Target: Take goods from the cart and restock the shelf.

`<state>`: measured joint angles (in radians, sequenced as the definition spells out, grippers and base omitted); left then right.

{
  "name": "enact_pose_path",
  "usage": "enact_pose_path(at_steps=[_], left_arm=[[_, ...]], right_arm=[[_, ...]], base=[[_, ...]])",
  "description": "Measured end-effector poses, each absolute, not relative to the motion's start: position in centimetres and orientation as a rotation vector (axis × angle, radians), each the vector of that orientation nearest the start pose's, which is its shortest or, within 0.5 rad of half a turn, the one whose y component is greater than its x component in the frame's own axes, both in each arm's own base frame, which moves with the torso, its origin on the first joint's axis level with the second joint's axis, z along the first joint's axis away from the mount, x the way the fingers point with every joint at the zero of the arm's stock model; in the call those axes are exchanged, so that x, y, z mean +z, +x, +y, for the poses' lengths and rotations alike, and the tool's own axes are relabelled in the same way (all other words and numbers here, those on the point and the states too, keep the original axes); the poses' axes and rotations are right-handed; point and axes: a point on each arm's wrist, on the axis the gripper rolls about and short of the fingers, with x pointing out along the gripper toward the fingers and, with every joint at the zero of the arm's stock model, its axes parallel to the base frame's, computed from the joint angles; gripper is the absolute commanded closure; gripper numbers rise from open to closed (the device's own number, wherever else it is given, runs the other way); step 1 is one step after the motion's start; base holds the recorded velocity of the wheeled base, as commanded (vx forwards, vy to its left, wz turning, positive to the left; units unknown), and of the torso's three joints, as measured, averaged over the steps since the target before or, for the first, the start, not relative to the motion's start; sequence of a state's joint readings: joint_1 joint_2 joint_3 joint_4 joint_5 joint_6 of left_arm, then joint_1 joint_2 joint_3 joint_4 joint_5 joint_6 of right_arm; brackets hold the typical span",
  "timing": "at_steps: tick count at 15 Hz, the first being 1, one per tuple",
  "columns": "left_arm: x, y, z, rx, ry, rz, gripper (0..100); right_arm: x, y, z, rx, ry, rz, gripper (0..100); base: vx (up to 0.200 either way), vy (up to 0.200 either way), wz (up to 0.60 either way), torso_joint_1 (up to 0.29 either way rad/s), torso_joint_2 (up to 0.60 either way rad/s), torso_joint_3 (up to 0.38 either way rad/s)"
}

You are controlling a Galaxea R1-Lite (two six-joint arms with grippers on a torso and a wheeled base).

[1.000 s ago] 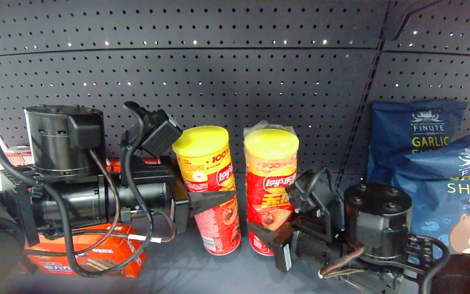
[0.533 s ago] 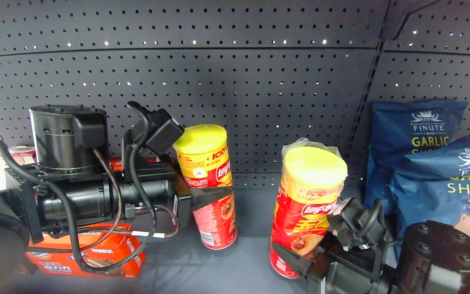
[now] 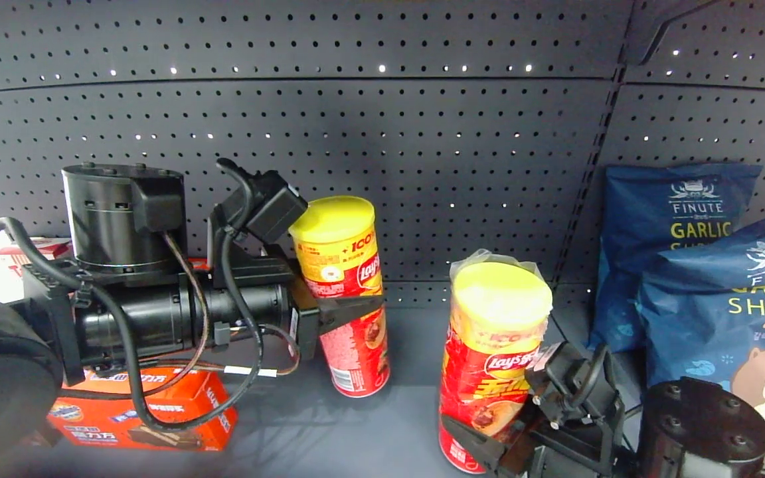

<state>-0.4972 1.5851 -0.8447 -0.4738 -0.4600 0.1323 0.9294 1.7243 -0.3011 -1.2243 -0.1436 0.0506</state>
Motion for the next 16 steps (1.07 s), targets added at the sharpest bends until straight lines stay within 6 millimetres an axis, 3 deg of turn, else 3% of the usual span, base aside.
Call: enact_pose_path(at_steps=[12,13,16], left_arm=[[20.5,24.6,-14.6,-0.973,0.128,0.237,100],[20.4,24.6,-14.6,-0.973,0.128,0.237,100],[20.4,24.6,-14.6,-0.974,0.128,0.238,100]], right_arm=[[9.8,15.3,21.1,0.785,-0.075,0.211,100],[9.8,15.2,21.1,0.786,-0.078,0.212,0],[9.6,15.2,21.0,0.784,-0.085,0.221,0]], base=[[0.0,0.0,0.0,0.0,0.0,0.0],[0.0,0.0,0.0,0.0,0.0,0.0],[0.0,0.0,0.0,0.0,0.0,0.0]])
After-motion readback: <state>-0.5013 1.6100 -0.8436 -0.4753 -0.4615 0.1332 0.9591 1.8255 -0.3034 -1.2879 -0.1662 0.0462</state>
